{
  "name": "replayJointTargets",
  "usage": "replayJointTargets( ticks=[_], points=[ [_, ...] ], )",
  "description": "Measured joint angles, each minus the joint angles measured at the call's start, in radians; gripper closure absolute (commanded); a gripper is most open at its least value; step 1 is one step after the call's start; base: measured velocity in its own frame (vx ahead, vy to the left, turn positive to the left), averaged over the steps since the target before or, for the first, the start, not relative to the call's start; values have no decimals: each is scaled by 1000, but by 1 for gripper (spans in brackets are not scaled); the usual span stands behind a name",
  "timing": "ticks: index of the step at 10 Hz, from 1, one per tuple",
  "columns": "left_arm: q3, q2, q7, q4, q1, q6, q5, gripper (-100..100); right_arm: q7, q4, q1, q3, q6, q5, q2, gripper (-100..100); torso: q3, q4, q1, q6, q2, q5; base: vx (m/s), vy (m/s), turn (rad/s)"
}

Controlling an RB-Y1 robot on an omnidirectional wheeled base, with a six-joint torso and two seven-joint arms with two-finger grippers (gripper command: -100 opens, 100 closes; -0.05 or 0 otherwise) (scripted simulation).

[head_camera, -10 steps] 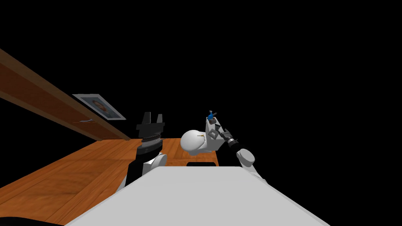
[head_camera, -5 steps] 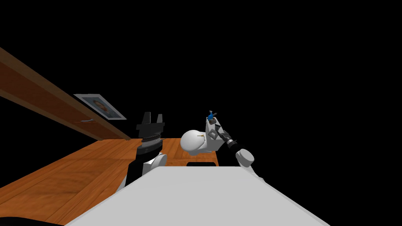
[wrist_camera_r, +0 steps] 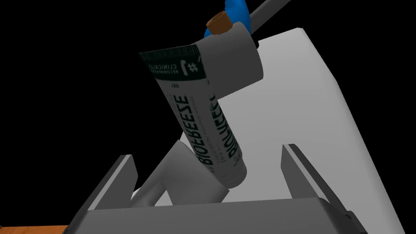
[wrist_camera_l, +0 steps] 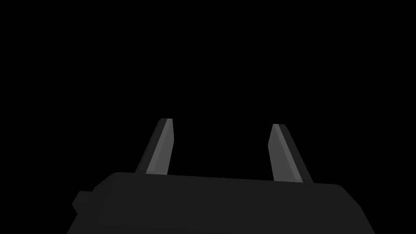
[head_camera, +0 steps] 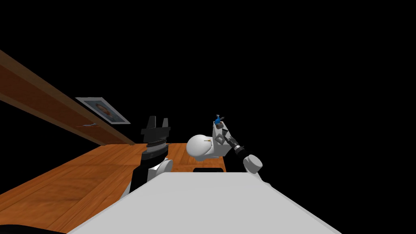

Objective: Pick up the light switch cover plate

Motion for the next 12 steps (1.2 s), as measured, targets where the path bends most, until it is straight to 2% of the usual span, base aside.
replayJointTargets(
  ticks=[7, 10, 12],
  points=[
    [0, 0, 0, 0, 0, 0, 0, 0, -15, 115, -27, -9, 73, -185, 37, -100, 0, 0, -1, 0, 0, 0, 3, -22, -15],
    [0, 0, 0, 0, 0, 0, 0, 0, -22, 166, -40, -14, 104, -263, 71, -100, -1, 0, -3, 0, -1, -1, 7, -33, -22],
    [0, 0, 0, 0, 0, 0, 0, 0, -31, 199, -46, -18, 125, -321, 114, -100, -1, -1, -3, 0, -1, -1, 7, -6, -26]
  ],
)
